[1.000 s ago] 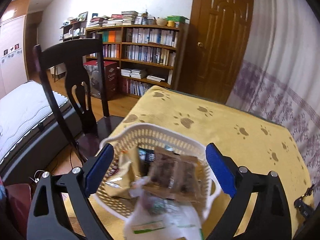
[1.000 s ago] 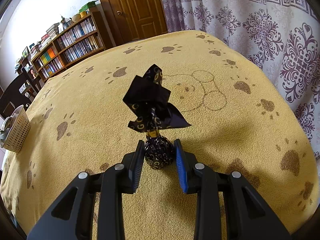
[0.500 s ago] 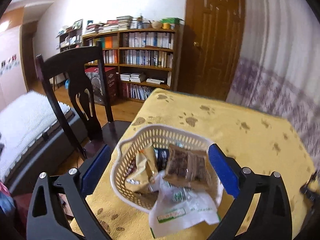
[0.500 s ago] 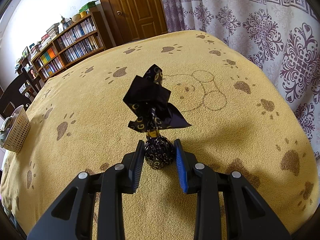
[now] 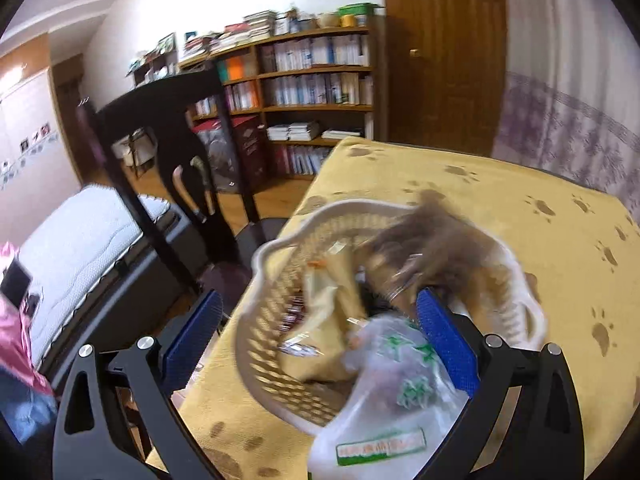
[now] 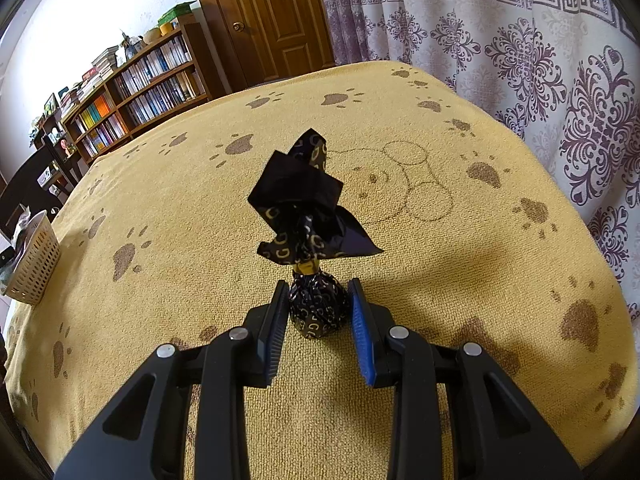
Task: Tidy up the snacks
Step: 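Carry the brown packet into the basket and open the left tool, then grasp the black bow-wrapped candy with the right tool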
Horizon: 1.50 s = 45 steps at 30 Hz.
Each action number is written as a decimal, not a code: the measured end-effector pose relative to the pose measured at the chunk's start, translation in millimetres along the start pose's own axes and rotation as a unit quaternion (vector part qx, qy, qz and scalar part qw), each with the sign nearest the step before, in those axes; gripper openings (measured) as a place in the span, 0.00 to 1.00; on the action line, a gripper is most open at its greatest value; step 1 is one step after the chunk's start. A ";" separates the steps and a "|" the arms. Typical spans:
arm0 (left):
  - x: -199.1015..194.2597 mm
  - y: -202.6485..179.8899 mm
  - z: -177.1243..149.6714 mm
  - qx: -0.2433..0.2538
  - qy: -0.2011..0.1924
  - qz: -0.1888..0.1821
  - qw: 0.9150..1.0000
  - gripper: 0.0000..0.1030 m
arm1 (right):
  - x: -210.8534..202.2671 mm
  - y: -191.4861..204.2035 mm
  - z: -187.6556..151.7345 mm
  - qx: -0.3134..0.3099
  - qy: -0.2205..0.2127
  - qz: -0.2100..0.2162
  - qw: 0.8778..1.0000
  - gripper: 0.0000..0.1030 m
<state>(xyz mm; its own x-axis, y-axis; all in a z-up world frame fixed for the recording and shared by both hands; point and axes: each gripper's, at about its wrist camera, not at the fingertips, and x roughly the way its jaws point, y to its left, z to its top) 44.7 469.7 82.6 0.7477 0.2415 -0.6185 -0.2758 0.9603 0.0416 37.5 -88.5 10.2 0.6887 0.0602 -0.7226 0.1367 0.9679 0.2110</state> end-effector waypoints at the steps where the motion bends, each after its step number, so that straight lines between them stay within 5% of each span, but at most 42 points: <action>1: -1.4 2.4 0.9 -0.001 -0.002 0.001 1.000 0.96 | -0.4 -0.1 -0.1 0.000 -0.001 -0.001 1.000 0.30; 21: -61.8 29.5 11.7 -0.021 -0.074 -0.025 0.997 0.96 | -18.5 45.6 12.8 -0.027 -0.032 0.034 0.999 0.29; 24: -66.4 27.1 13.7 -0.020 -0.078 -0.028 0.996 0.96 | -15.7 36.0 11.7 -0.016 -0.038 0.021 0.999 0.32; 26: -68.8 23.7 13.7 -0.016 -0.081 -0.029 0.996 0.96 | -13.8 29.5 11.2 -0.009 -0.038 0.019 0.999 0.47; 33: -74.5 9.4 12.7 0.003 -0.085 -0.038 0.996 0.96 | 3.3 19.3 7.3 0.006 -0.009 0.003 1.000 0.47; 38: -74.9 8.1 13.6 0.002 -0.085 -0.039 0.996 0.96 | 3.2 27.8 4.8 -0.019 -0.001 -0.015 1.000 0.29; 45: -78.0 9.4 14.8 -0.006 -0.089 -0.040 0.995 0.96 | -5.6 52.9 10.2 -0.041 -0.004 -0.005 0.999 0.27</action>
<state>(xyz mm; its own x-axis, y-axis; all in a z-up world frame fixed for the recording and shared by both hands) -7.3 461.9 142.9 0.8620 0.1867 -0.4712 -0.2181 0.9758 -0.0124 48.1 -40.2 32.1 0.6934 0.0493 -0.7189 0.0841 0.9853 0.1487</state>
